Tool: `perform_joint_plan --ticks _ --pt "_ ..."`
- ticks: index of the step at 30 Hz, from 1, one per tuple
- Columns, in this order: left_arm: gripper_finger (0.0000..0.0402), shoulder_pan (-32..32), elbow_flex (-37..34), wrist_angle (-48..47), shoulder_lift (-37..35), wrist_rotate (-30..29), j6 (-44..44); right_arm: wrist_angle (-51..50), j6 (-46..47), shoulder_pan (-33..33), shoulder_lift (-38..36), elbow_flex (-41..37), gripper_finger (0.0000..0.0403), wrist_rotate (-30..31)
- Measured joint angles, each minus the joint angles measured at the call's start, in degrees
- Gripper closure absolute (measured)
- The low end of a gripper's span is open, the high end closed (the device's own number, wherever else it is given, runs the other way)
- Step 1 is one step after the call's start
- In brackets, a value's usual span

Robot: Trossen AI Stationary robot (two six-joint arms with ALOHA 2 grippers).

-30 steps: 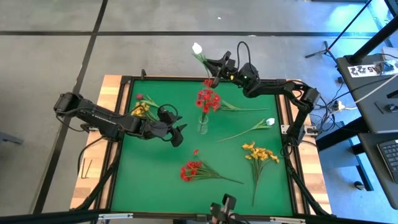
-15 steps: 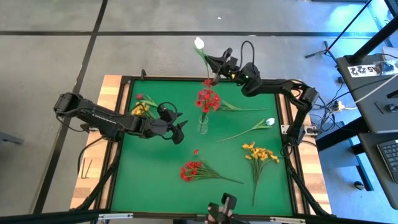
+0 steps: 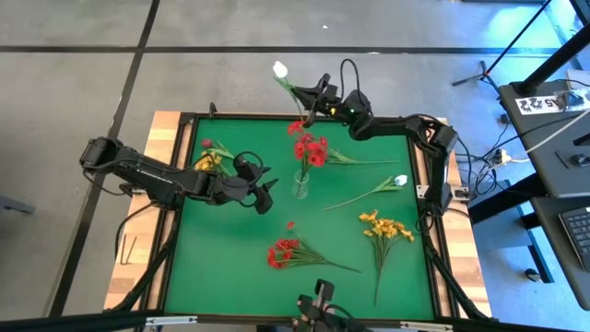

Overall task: Sort flowers into vase by color
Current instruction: Put the left white tulip into the purple vase

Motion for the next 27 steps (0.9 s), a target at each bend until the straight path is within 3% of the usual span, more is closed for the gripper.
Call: perform_joint_plan --ticks 27 --pt "0.0198 0.0 0.0 0.2 0.0 0.0 -0.5 3.9 -0.7 0.0 0.0 -1.8 0.0402 0.2"
